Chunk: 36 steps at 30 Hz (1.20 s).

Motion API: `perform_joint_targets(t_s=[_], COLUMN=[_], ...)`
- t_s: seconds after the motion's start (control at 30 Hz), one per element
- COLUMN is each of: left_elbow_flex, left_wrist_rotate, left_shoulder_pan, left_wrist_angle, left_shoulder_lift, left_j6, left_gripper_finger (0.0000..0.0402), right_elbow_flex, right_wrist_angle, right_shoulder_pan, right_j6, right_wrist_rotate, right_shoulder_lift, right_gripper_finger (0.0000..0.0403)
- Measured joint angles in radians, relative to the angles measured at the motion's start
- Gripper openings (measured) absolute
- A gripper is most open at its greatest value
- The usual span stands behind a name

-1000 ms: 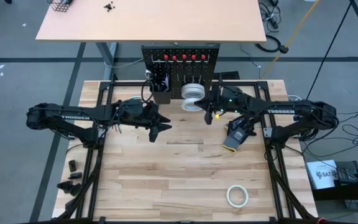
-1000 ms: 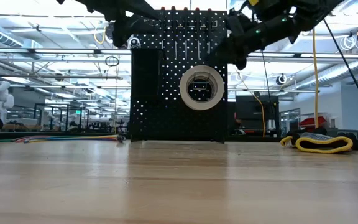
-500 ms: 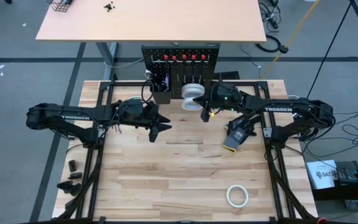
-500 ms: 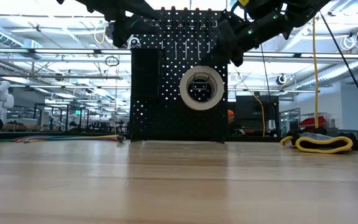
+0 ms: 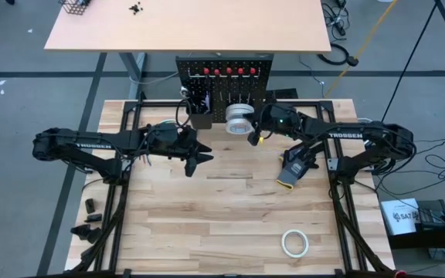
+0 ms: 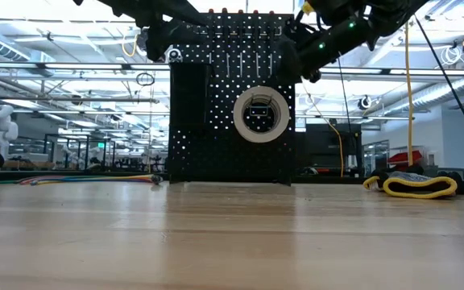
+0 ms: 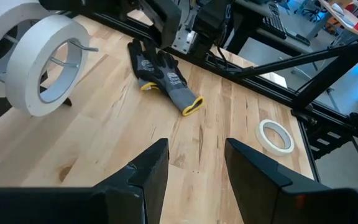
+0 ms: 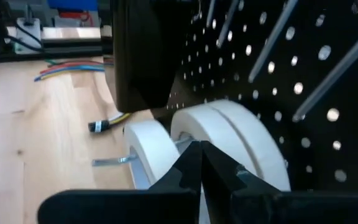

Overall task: Hang tools onto peg board
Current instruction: Hang the white tape on the peg board

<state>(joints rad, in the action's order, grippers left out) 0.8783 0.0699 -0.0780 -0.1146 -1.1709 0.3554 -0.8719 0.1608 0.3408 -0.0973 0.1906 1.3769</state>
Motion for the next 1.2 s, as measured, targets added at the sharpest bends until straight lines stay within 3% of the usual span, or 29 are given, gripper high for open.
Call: perform_joint_targets(t_s=[0.27, 0.4, 0.63, 1.2], left_elbow_flex=[0.0, 0.0, 0.0, 0.0], left_wrist_rotate=[0.0, -0.004, -0.008, -0.01], left_shoulder_pan=[0.0, 0.0, 0.0, 0.0], left_wrist_angle=[-0.002, -0.001, -0.001, 0.0], left_shoulder_lift=[0.0, 0.0, 0.0, 0.0], left_j6=[0.001, 0.0, 0.001, 0.005], left_gripper_finger=[0.016, 0.016, 0.016, 0.016], right_elbow_flex=[0.0, 0.0, 0.0, 0.0], right_wrist_angle=[0.029, 0.011, 0.002, 0.003], right_shoulder_pan=[-0.047, -0.062, -0.063, -0.008], right_j6=[-0.004, 0.002, 0.01, -0.02], right_wrist_rotate=[-0.024, -0.082, -0.083, 0.067], right_shoulder_lift=[-0.061, -0.046, 0.003, 0.018], right_gripper_finger=[0.0, 0.0, 0.0, 0.0])
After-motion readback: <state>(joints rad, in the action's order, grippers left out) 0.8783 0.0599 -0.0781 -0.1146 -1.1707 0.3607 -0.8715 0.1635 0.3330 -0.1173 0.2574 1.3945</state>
